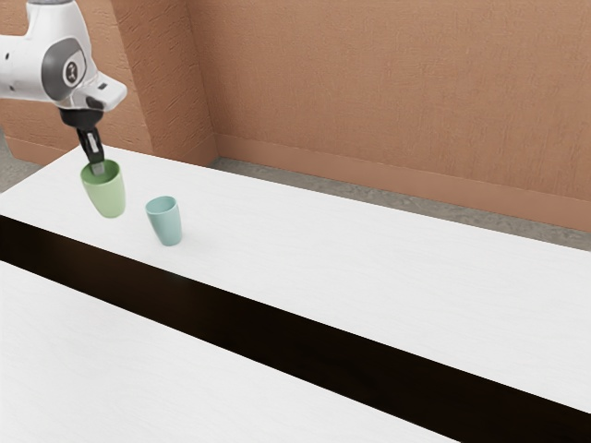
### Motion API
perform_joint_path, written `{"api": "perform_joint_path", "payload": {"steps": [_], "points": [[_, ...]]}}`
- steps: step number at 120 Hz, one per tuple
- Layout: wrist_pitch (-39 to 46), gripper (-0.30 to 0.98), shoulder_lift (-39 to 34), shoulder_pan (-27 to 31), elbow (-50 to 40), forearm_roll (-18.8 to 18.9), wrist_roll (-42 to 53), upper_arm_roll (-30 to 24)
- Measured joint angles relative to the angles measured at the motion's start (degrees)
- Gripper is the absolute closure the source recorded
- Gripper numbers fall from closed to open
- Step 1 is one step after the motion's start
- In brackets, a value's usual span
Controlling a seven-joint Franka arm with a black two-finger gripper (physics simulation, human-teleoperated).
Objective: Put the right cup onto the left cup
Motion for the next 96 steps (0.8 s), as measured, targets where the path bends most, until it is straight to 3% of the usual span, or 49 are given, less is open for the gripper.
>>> {"api": "perform_joint_path", "payload": {"steps": [25,47,96], "points": [[-2.36,0.79,5.19,-0.69,6.82,-2.14,5.12,4.34],[-2.45,0.79,9.81,-1.61,12.15,-3.07,9.81,4.95],[3.37,0.79,18.66,-3.27,18.89,-8.40,19.30,8.36]]}}
